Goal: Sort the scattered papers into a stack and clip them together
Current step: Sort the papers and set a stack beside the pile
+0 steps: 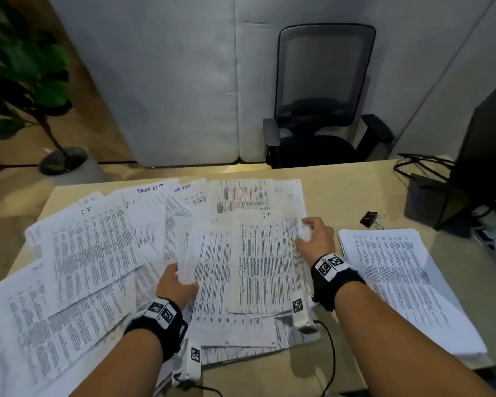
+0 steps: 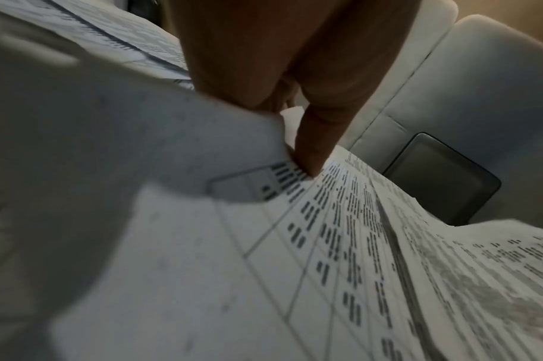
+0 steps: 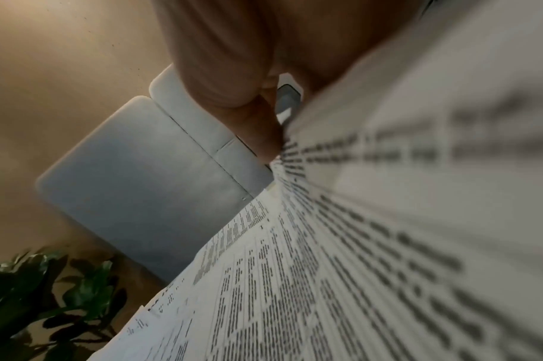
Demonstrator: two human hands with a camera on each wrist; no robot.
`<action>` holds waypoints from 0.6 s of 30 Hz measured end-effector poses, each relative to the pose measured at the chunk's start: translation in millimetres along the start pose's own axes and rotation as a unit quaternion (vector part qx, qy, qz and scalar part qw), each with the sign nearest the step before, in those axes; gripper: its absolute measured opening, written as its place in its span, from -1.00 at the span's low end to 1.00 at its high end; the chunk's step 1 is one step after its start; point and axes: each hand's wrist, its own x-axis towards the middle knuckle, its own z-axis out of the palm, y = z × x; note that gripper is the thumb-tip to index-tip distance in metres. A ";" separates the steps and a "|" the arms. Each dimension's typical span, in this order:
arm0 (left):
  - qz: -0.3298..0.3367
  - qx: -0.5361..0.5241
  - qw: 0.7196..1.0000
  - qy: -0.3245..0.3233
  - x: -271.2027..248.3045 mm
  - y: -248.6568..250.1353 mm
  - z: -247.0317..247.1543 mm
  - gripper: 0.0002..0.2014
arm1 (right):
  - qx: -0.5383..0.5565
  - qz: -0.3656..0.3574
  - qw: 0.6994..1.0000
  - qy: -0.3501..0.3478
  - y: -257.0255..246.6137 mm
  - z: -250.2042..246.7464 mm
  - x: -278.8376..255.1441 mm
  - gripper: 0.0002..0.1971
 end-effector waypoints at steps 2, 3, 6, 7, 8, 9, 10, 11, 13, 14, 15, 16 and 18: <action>-0.003 -0.013 1.000 0.004 -1.2 0.5 -1.5 -0.36 | 0.005 -0.025 1.000 0.003 -5.3 0.6 3.2 -0.69; -0.004 -0.022 1.000 0.009 0.5 -0.8 -1.7 -0.36 | 0.003 -0.029 1.000 0.002 -9.8 1.0 4.5 -0.70; -0.001 -0.031 0.999 0.017 -0.8 -0.5 -1.9 -0.40 | -0.015 -0.041 0.999 -0.003 -23.3 3.5 6.8 -0.58; -0.001 -0.036 0.999 0.013 0.0 -0.5 -2.4 -0.41 | -0.029 -0.041 0.999 -0.004 -25.2 4.4 8.2 -0.51; -0.002 -0.040 0.999 0.011 1.6 -1.5 -2.8 -0.41 | -0.053 -0.036 0.998 -0.005 -25.8 5.1 9.7 -0.49; -0.001 -0.042 0.999 0.012 1.7 -2.2 -3.2 -0.42 | -0.084 -0.035 0.996 -0.002 -25.6 5.3 11.3 -0.51; 0.000 -0.045 0.999 0.011 1.9 -3.1 -4.1 -0.43 | -0.114 -0.041 0.993 0.005 -25.0 5.1 12.4 -0.59; 0.001 -0.050 0.999 0.011 3.5 -5.5 -4.7 -0.43 | -0.136 -0.058 0.989 0.024 -24.6 4.5 13.1 -0.70; 0.006 -0.051 0.998 0.019 2.5 -7.6 -6.8 -0.39 | -0.141 -0.101 0.982 0.080 -28.5 1.1 11.3 -0.90; 0.011 -0.053 0.998 0.024 1.9 -8.7 -7.6 -0.32 | -0.132 -0.123 0.977 0.112 -31.6 -0.7 10.7 -0.92; 0.017 -0.063 0.997 0.029 1.5 -9.3 -8.1 -0.25 | -0.119 -0.151 0.970 0.146 -34.5 -1.7 11.2 -0.91; 0.021 -0.073 0.997 0.030 -0.2 -8.7 -8.7 -0.17 | -0.101 -0.189 0.961 0.176 -38.5 -2.8 11.4 -0.91; 0.036 -0.074 0.996 0.027 -3.5 -5.8 -9.5 -0.01 | -0.055 -0.300 0.931 0.200 -47.5 -3.9 12.5 -0.91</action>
